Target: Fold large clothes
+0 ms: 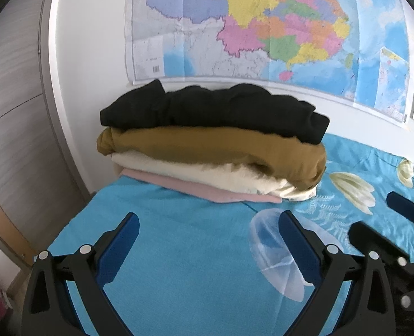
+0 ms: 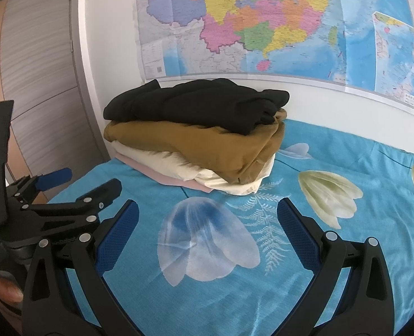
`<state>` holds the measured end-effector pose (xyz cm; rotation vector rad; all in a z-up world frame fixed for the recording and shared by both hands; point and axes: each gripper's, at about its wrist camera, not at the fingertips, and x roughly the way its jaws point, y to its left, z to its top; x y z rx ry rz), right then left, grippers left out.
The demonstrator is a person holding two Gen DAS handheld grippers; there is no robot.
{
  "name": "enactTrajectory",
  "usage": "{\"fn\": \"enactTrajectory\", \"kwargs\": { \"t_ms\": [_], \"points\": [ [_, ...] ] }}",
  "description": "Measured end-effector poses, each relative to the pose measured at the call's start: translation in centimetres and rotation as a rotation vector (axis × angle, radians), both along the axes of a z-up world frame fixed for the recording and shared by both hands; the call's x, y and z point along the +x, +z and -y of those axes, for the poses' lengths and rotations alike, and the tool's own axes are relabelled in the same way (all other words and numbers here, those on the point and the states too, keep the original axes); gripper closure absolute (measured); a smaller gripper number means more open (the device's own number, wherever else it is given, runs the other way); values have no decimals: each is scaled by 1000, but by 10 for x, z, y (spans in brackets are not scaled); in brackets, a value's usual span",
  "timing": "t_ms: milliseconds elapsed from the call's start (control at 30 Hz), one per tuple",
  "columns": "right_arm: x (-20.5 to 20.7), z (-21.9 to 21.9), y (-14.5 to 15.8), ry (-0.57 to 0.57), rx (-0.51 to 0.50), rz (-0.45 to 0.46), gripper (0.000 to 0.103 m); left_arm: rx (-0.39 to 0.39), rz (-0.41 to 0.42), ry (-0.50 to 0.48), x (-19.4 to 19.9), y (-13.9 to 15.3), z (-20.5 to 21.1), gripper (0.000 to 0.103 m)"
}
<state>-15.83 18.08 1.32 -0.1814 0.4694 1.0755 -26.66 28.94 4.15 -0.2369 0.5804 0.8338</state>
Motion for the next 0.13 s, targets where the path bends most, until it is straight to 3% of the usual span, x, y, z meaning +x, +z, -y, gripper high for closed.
{"fn": "enactTrajectory", "kwargs": {
  "t_ms": [133],
  "points": [
    [3, 4, -1, -3, -1, -5, 6, -24, 9, -26, 1, -2, 1, 6]
  ]
}}
